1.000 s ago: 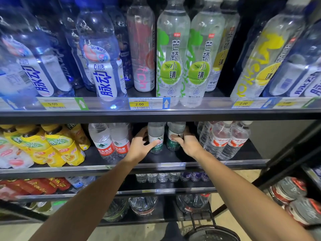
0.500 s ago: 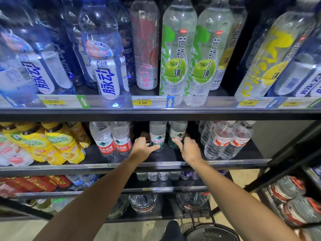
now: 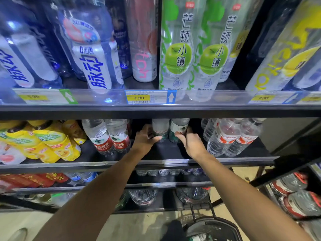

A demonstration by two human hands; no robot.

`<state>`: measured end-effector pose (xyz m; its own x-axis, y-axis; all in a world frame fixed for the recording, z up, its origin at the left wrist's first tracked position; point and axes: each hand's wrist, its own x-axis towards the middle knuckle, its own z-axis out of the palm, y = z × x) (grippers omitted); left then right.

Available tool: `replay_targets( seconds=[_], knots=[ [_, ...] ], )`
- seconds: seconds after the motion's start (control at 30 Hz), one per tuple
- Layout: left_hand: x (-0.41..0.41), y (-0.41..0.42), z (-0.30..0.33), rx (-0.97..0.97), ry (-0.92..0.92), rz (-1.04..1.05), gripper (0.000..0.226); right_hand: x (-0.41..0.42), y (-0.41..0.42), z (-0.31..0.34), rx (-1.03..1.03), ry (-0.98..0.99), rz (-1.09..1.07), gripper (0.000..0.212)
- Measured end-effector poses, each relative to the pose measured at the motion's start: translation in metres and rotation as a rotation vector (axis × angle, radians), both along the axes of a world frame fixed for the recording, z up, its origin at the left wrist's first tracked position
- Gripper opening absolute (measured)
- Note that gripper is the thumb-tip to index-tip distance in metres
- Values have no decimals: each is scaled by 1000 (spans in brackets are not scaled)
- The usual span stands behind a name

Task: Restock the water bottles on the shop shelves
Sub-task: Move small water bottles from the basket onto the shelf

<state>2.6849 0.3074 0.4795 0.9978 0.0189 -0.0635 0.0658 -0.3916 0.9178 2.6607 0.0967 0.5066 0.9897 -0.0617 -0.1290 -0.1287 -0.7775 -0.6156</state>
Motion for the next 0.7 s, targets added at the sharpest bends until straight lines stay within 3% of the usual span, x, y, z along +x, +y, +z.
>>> replay_targets(
  seconds=[0.2, 0.3, 0.43, 0.57, 0.7],
  knots=[
    [10, 3, -5, 107, -51, -55, 57, 4, 4, -5, 34, 22, -18, 40],
    [11, 0, -7, 121, -51, -31, 56, 7, 7, -5, 183, 77, -71, 70],
    [7, -2, -6, 90, -84, -5, 50, 12, 8, -6, 276, 97, -132, 91],
    [-3, 1, 2, 282, -56, -120, 53, 4, 8, -2, 82, 101, -6, 63],
    [-18, 10, 16, 526, 27, -243, 70, -13, 7, 7, -40, 155, 79, 74]
  ],
)
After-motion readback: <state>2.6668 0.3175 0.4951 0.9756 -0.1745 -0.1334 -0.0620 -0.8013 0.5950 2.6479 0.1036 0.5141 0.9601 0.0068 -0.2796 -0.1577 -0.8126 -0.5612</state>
